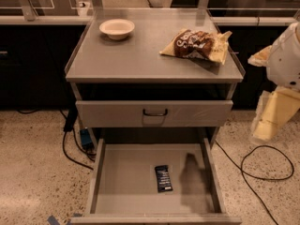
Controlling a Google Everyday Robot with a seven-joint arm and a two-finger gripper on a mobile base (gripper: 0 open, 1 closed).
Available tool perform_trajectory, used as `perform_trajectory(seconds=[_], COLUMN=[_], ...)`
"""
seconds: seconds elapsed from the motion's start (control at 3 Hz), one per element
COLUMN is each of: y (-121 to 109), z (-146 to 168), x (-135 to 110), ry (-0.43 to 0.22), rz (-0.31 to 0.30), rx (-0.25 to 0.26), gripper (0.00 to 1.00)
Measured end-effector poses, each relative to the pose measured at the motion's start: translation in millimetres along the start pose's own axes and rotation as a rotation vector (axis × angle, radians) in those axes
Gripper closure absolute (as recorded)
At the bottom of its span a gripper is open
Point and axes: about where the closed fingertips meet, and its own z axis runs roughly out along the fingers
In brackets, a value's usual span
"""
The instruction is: Pick rxbar blueberry from middle drawer and place on counter
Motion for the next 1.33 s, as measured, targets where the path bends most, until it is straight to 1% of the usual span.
perform_trajectory(seconds=[0.33, 0.67, 1.0, 1.33], y=[16, 30, 42, 50], z=[40, 92, 143, 184], x=[7, 16, 25, 29], ry=[-0.019, -0.034, -0.038, -0.050], rz=[0.021, 0.053, 0.080, 0.090], rx=[-0.014, -0.022, -0.038, -0.053], gripper=[0.00, 0.00, 0.00, 0.00])
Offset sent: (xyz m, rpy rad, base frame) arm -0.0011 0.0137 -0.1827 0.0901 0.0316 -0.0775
